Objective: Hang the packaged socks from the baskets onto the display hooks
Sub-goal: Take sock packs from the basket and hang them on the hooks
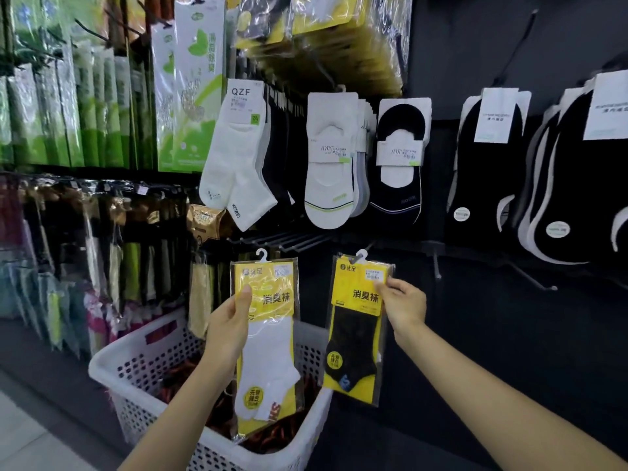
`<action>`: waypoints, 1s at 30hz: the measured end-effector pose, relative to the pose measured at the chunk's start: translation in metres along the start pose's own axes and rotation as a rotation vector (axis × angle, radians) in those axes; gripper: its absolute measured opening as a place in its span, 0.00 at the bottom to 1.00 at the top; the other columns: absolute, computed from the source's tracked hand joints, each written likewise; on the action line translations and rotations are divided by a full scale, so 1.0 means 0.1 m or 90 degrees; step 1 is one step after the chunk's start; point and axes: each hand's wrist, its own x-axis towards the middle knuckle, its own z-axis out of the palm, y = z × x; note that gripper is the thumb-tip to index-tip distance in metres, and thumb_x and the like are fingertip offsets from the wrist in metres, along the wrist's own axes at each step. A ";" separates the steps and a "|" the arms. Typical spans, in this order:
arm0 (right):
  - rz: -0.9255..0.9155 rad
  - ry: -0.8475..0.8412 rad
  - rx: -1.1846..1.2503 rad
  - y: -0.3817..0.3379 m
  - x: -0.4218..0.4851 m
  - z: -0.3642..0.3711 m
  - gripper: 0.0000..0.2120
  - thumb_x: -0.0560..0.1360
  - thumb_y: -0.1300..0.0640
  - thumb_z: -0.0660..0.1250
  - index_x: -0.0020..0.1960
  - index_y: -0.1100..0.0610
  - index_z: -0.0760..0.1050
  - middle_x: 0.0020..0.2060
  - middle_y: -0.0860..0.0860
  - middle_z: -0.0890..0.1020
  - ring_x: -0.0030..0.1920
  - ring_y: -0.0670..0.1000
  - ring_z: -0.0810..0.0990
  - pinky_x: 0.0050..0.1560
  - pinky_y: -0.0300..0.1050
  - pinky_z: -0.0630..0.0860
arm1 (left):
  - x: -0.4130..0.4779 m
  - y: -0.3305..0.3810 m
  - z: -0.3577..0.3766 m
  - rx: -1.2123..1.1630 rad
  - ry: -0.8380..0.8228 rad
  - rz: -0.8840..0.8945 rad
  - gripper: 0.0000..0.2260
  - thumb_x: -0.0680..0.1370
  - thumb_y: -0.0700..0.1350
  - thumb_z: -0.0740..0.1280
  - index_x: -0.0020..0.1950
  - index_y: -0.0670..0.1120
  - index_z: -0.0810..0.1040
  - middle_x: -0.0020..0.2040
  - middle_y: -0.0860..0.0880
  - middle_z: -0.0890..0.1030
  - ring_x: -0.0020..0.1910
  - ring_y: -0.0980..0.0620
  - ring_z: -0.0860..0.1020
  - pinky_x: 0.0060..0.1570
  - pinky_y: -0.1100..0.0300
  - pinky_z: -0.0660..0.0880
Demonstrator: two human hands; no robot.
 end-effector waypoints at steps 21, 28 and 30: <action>-0.013 -0.272 0.031 -0.09 -0.79 -0.15 0.08 0.78 0.54 0.65 0.55 0.54 0.76 0.45 0.48 0.85 0.47 0.46 0.84 0.46 0.38 0.80 | -0.41 0.09 0.67 -0.059 -0.141 -0.056 0.12 0.80 0.53 0.59 0.52 0.49 0.79 0.48 0.56 0.82 0.41 0.68 0.79 0.38 0.75 0.72; -0.069 -0.152 0.054 -0.13 -0.69 -0.34 0.02 0.78 0.59 0.66 0.48 0.55 0.77 0.40 0.50 0.86 0.41 0.46 0.85 0.40 0.39 0.81 | -0.46 0.21 0.83 -0.109 -0.179 -0.063 0.17 0.80 0.53 0.60 0.62 0.44 0.75 0.55 0.45 0.82 0.51 0.52 0.81 0.50 0.59 0.78; -0.074 -0.133 0.047 -0.14 -0.63 -0.37 0.03 0.78 0.59 0.66 0.46 0.56 0.77 0.37 0.49 0.86 0.39 0.46 0.85 0.37 0.37 0.80 | -0.44 0.21 0.85 -0.115 -0.194 -0.051 0.19 0.79 0.53 0.59 0.65 0.44 0.72 0.55 0.45 0.82 0.52 0.50 0.81 0.51 0.57 0.78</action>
